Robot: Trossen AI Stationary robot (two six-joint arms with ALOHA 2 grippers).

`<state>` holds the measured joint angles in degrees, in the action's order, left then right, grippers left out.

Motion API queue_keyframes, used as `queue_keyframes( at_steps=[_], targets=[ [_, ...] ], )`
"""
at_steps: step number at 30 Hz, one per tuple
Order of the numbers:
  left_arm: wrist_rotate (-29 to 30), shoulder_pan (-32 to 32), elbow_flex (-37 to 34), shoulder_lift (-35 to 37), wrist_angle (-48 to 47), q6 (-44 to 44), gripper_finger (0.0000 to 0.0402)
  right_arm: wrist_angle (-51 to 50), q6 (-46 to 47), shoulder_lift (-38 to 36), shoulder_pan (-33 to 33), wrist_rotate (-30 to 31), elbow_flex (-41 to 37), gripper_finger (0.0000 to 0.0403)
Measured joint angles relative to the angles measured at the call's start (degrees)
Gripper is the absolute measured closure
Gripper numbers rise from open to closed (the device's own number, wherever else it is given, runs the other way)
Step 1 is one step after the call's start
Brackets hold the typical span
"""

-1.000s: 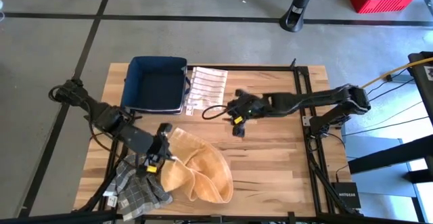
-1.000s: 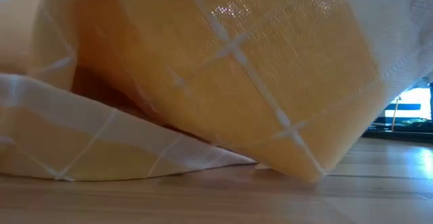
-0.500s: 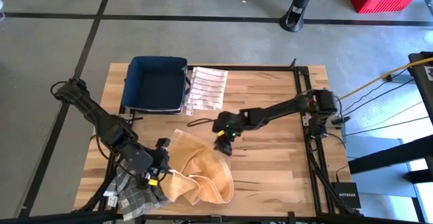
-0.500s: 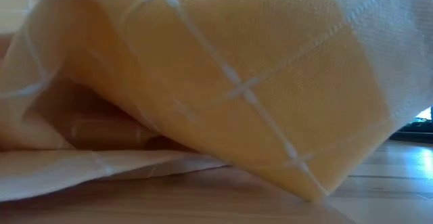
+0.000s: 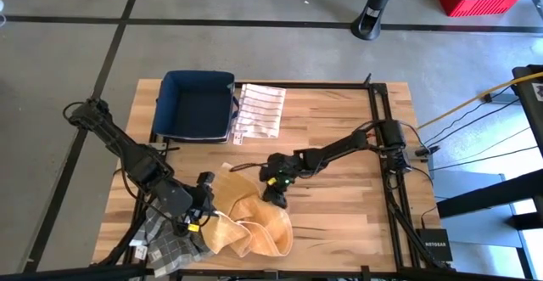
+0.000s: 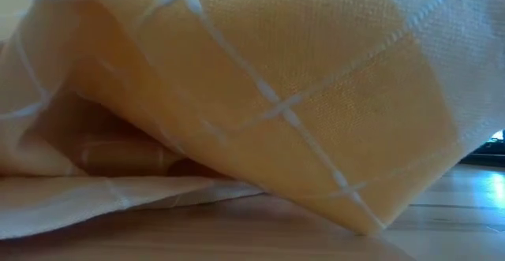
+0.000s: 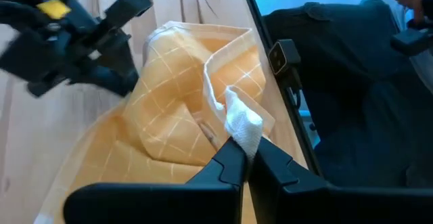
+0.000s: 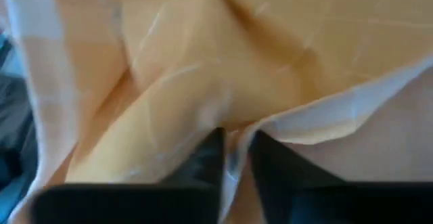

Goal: Fold towel
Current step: Fold the orange towel

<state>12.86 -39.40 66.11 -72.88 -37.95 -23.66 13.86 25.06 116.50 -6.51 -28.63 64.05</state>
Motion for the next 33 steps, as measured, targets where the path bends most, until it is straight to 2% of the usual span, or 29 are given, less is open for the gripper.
queue_keyframes(
  at_steps=[2,5,15,21,23,26,33],
  targets=[
    [0.0,0.0,0.0,0.0,0.0,0.0,0.0397,0.2,-1.1,0.0,-0.2,-1.4,-0.2,0.0389],
    [0.0,0.0,0.0,0.0,0.0,0.0,0.0397,0.8,-4.8,-1.7,-0.7,-2.1,-0.2,0.039],
    [2.8,0.0,0.0,0.0,0.1,1.2,0.0396,3.2,-13.7,-15.9,-0.6,-2.5,-0.1,0.0398],
    [4.5,0.1,-0.1,0.0,0.2,1.7,0.0396,-0.1,-14.9,-17.2,-0.6,-2.4,-0.1,0.0399],
    [4.6,0.1,-1.1,0.0,1.5,1.7,0.0396,-3.2,-16.7,-17.6,-0.6,0.5,-0.1,0.04],
    [4.6,0.1,-3.4,-0.1,2.6,1.7,0.0396,-10.7,-21.1,-21.3,-0.4,8.8,-0.2,0.0401],
    [5.1,1.3,-5.8,-0.1,4.1,4.5,0.0396,-30.3,-29.6,-36.0,1.0,31.0,4.9,0.0401]
  ],
)
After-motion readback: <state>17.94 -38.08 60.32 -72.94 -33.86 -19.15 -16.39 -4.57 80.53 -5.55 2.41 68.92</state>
